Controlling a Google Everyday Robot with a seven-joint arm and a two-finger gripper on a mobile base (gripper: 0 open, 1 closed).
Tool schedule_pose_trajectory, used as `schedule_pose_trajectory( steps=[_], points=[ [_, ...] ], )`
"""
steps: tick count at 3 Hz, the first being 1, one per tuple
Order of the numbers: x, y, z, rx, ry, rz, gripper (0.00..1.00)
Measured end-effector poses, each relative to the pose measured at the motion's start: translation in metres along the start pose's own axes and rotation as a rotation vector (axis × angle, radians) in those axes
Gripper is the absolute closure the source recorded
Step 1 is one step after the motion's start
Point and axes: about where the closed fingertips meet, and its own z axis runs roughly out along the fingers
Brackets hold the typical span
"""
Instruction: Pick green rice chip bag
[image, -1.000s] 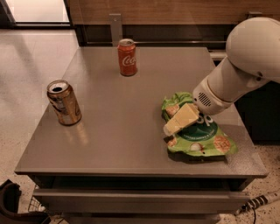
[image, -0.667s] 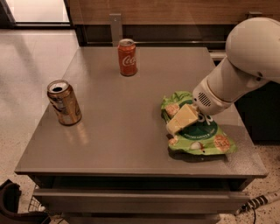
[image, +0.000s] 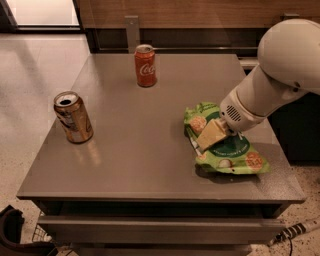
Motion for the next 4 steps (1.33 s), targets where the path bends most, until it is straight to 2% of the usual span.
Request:
schedule_pose_trajectory(
  steps=[1, 4],
  points=[
    [0.0000, 0.0001, 0.0000, 0.000, 0.000, 0.000, 1.00],
    [-0.0002, 0.0001, -0.0004, 0.000, 0.000, 0.000, 1.00]
  ],
)
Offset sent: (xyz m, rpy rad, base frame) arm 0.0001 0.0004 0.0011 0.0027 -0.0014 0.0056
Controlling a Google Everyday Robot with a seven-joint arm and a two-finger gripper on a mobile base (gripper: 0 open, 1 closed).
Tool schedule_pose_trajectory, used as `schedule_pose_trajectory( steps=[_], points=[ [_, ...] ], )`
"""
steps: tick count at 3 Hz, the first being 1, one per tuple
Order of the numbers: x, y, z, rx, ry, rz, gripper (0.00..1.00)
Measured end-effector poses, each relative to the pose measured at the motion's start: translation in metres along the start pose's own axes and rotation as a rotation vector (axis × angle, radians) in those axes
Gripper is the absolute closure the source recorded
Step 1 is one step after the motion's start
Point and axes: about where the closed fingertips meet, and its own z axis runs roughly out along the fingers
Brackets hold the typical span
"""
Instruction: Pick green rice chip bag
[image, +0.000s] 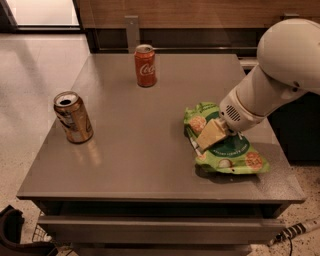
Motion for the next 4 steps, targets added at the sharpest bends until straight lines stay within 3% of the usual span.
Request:
schedule_pose_trajectory(
  steps=[2, 3, 4],
  points=[
    [0.000, 0.000, -0.001, 0.000, 0.000, 0.000, 1.00],
    [-0.005, 0.003, -0.023, -0.009, -0.056, -0.040, 1.00],
    [-0.017, 0.013, -0.081, -0.030, -0.199, -0.141, 1.00]
  ],
)
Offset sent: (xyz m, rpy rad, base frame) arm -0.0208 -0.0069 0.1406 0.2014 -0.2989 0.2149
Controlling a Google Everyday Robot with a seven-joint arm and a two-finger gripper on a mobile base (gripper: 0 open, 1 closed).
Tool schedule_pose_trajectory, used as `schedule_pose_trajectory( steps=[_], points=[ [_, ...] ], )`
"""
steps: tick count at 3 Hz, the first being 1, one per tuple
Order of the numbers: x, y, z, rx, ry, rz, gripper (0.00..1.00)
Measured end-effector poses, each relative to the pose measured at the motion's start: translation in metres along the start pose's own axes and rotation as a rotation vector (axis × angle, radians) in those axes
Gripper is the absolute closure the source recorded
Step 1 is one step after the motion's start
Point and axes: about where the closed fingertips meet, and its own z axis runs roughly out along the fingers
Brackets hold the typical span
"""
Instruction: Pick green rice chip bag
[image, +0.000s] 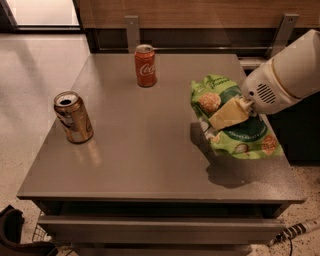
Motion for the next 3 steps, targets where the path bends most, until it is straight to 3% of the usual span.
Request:
schedule_pose_trajectory(
  steps=[2, 3],
  points=[
    [-0.027, 0.014, -0.064, -0.028, -0.161, -0.113, 1.00],
    [-0.030, 0.016, -0.066, -0.031, -0.169, -0.120, 1.00]
  ],
)
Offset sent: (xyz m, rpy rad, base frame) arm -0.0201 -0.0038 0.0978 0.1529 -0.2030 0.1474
